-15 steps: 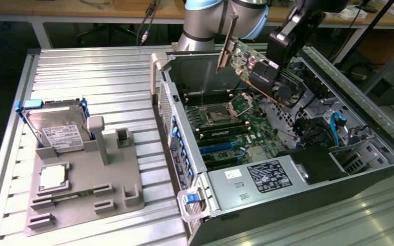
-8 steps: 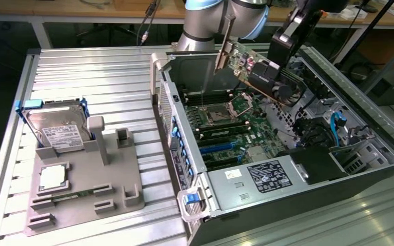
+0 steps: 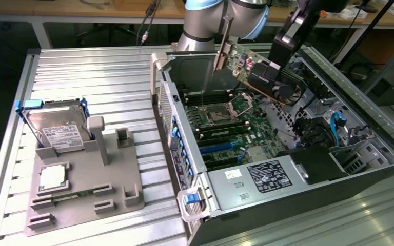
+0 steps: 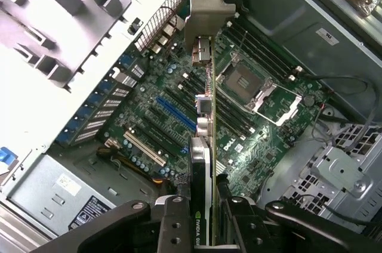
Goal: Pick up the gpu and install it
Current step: 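Insert the gpu into the slot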
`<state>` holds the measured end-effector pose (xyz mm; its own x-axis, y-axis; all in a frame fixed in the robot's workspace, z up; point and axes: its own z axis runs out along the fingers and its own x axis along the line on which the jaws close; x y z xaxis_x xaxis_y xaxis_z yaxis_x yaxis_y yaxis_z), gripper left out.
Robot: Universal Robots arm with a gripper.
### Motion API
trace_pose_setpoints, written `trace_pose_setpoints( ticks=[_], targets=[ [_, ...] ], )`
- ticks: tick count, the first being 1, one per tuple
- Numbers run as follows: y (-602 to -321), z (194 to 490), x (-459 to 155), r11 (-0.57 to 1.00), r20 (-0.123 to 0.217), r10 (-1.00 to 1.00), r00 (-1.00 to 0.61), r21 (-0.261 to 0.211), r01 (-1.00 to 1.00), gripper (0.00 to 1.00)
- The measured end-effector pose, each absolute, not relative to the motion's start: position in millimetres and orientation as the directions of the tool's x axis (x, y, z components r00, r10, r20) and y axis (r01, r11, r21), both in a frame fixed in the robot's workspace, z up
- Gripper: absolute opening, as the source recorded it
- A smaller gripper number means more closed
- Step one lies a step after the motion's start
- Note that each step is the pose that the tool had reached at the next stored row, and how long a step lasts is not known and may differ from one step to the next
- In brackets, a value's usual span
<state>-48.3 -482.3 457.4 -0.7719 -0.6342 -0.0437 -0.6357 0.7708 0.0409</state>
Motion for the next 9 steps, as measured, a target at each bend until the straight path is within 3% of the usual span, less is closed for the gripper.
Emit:
trace_pose_setpoints(
  ticks=[9],
  targets=[
    [-482.3,457.4,-48.3,0.732,-0.044,-0.679,-0.733,0.041,-0.681,0.27]
  ],
)
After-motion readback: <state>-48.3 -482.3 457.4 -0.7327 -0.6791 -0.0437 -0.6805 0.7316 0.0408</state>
